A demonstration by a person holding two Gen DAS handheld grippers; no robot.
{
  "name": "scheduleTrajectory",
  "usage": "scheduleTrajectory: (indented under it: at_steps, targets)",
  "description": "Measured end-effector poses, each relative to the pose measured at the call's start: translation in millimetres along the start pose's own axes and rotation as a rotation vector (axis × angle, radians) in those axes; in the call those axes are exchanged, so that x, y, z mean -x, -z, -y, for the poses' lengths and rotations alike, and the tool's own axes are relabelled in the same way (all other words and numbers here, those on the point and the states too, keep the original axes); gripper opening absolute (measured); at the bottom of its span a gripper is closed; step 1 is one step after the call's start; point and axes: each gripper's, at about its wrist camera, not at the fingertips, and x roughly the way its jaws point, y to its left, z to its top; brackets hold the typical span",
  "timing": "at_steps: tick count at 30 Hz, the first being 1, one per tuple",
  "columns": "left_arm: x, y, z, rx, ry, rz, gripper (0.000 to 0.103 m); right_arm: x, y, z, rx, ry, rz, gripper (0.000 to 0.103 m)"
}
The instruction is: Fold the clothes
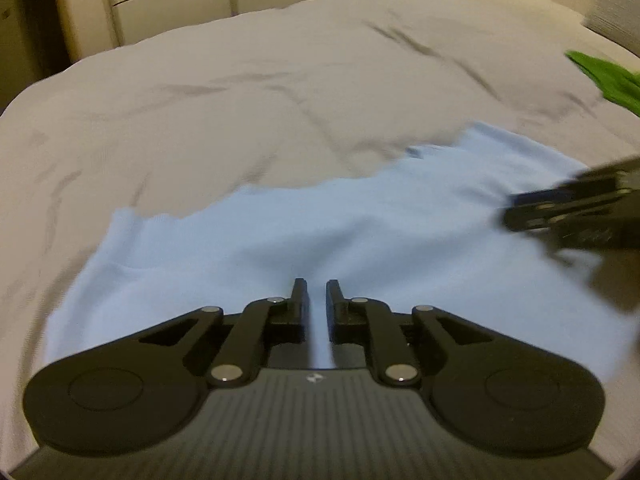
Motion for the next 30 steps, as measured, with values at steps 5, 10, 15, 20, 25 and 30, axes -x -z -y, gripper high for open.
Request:
scheduleTrajectory:
  at_steps: [5,10,15,20,25,30]
  targets:
    - [16.9,8.6,-36.5,0.099,-0.108,0.014,0.003,6.6,2.5,51.3,-0.132,0.113,0.010,0.000]
    - [33.7,17.1,-73.0,0.198,-0.215,0.028,0.003,65.9,25.8,72.4,-0.237,0.223,0.136,0.020]
    - [105.9,51.2,-46.7,0.165,-0.162,0.141,0.005,115.1,52.9,40.1,-0.214,0.153,0.223,0.031]
    - [93.7,93.3,-27.3,0.172,-0.185,0.011,0.011,105.6,90.7,31.7,-0.203,0.182,0.132,0.036]
    - [110.2,95.1,-21.8,0.269,-0.233,-0.012,0.011,124.6,85.9,27.8,-0.266,0.198,0.116,0.056]
    - [138.5,83.3,8.3,0.261,-0.260,-0.023,0.030,154.8,89.4,-0.8,-0.260,0.188,0.097,0.082]
